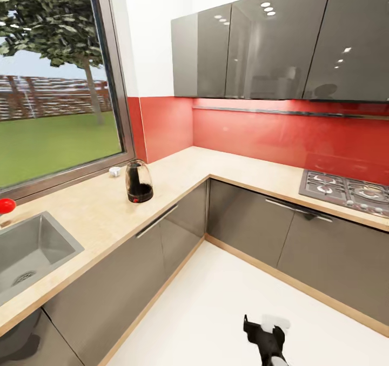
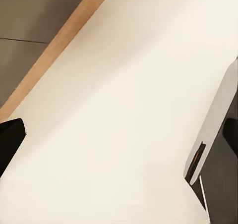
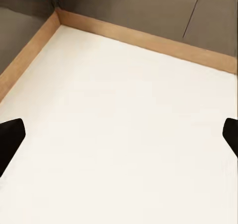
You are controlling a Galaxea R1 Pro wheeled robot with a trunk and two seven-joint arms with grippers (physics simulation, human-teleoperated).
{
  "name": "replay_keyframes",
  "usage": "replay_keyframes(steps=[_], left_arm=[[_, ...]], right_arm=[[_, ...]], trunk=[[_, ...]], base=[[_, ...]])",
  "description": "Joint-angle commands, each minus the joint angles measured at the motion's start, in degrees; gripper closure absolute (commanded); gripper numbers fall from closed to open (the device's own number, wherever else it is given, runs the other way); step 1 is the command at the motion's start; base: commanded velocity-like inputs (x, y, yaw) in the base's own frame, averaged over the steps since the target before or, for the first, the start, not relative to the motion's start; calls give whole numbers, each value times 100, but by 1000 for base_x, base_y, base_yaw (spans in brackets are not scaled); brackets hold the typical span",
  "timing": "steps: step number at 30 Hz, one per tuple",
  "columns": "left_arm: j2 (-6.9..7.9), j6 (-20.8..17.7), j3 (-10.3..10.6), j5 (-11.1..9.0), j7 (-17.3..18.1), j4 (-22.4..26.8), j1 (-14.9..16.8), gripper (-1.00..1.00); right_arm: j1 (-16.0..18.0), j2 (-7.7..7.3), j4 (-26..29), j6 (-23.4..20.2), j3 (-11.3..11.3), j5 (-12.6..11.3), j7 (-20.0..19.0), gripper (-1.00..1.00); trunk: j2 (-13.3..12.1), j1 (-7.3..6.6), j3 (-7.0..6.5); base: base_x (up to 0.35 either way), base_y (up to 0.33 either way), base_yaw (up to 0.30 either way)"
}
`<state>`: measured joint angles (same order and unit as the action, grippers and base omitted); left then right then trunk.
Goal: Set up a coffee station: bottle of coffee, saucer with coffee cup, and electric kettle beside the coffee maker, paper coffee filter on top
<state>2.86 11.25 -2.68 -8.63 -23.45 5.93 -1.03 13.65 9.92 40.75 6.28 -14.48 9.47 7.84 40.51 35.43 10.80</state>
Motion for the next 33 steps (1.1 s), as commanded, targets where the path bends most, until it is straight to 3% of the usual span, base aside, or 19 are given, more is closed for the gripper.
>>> replay_keyframes(steps=[1,4,9,11,15,19,21,22,23,25,29,31,32,33], left_arm=[[4,15,-26,-36,6,7,-3,-100],[10,7,-23,-34,1,-56,-3,-100],[17,1,-22,-35,-1,-135,-3,-100],[19,1,-22,-34,-1,-144,-3,-100],[5,8,-18,-34,-2,-193,-3,-100],[-5,11,-15,-35,-2,-230,-3,-100],[-12,4,-14,-37,-3,-239,-3,-100],[-13,-5,-13,-34,-26,-247,-7,-100],[-4,-6,-15,-34,-30,-248,-9,-100],[13,-8,-20,-38,-35,-250,-11,-100],[20,-9,-22,-38,-33,-250,-27,-100],[26,-12,-22,-35,-21,-254,-82,-100],[30,-24,-22,-34,31,-260,-138,-100],[30,-25,-22,-31,37,-260,-141,-100]], right_arm=[[4,8,281,14,-22,56,6,-100],[8,8,861,8,192,50,13,-100],[129,8,1950,-48,1377,39,34,-100],[218,8,2243,-134,1724,38,63,-100],[635,8,2735,-1004,2460,34,536,-100],[1198,8,2839,-1920,2790,18,942,-100],[1668,8,2843,-2275,2877,-81,1027,-100],[2239,8,2750,-2846,2923,-495,1055,-100],[2346,8,2734,-3050,2930,-665,1057,-100],[2475,8,2732,-3323,2934,-913,1060,-100],[2524,8,2665,-3429,2891,-1145,1057,-100],[2526,8,2506,-3431,2879,-1425,1062,-100],[2528,8,2318,-3428,2871,-1689,1070,-100],[2528,8,2303,-3430,2871,-1700,1070,-100]], trunk=[[6,1,8],[6,1,8],[6,1,8],[6,1,8],[6,1,8],[6,1,8],[6,1,8],[6,1,8],[6,1,8],[6,1,8],[6,1,8],[6,1,8],[6,1,13],[6,1,19]], base=[[0,0,0],[0,0,0],[0,0,0],[0,0,0],[0,0,0],[0,0,0],[0,0,0],[0,0,0],[0,0,0],[0,0,0],[0,0,0],[0,0,0],[0,0,150],[0,0,165]])
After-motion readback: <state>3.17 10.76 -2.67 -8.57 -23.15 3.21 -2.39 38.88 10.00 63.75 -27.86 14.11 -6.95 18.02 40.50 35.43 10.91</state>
